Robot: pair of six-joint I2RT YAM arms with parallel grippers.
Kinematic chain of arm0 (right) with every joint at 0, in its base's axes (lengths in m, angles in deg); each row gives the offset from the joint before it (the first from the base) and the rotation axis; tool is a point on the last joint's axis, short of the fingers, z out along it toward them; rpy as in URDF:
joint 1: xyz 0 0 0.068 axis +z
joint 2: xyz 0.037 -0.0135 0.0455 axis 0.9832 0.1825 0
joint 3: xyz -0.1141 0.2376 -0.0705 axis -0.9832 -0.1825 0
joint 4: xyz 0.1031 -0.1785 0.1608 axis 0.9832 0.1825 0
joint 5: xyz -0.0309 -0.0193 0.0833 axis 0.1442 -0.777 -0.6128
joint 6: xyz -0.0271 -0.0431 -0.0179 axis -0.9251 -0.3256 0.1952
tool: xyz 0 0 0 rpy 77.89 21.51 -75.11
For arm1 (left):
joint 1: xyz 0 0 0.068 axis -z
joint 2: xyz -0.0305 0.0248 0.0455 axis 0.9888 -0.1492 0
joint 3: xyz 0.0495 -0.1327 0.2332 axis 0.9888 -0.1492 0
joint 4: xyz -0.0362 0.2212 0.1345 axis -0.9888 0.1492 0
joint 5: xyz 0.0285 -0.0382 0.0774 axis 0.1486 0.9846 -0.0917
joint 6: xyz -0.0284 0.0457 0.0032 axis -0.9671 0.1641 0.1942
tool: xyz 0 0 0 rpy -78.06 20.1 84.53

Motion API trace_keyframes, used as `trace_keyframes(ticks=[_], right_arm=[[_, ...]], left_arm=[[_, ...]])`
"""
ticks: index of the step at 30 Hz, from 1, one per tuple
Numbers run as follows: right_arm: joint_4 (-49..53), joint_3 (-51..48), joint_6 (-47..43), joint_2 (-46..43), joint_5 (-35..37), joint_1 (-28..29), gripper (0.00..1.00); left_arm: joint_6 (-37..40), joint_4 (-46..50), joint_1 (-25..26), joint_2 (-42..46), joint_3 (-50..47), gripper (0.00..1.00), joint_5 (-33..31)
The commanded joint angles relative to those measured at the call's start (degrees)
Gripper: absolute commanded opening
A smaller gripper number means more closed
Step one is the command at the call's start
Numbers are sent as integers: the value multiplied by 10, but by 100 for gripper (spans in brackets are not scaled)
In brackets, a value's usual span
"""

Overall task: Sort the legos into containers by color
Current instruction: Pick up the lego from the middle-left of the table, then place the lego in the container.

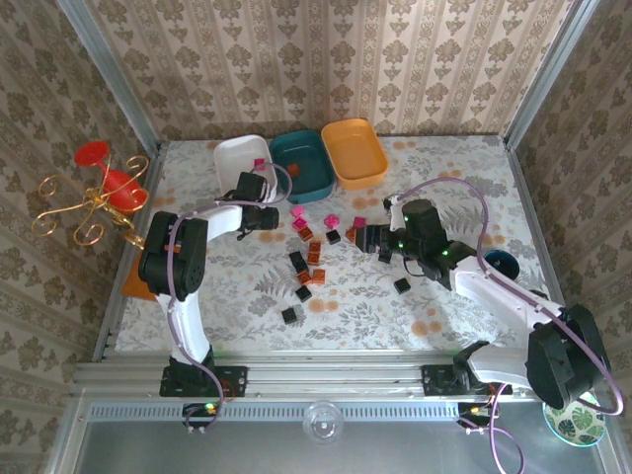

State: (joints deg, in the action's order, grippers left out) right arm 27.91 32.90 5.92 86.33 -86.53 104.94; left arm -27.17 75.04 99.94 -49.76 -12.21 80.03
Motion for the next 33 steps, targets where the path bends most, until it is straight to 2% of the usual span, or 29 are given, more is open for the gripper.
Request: trace_keyframes(ticks=[1,6,10,16,20,25,33], right_arm=[[-36,-14,-6,6,1,1,78],[-113,-63,-10,1,-23,6,78],[-151,-83,-33,-5,-30,34,78],[-154,-99,-96,-41,50,98,81],[-166,-115,-97,-63,91,105,82],[-166,-118,-92,-67,108,105,82],[-153,-113,-84,-53,136,105,83]], left_arm=[[11,-42,3,-3,-13,39,34],[8,-60,10,48,-53,31,24],[-7,-94,23,141,-113,30,19],[-47,-140,21,265,-171,29,30],[-56,-153,14,295,-161,30,38],[-41,-149,-5,254,-112,32,5],[-46,-116,-78,74,42,34,25]])
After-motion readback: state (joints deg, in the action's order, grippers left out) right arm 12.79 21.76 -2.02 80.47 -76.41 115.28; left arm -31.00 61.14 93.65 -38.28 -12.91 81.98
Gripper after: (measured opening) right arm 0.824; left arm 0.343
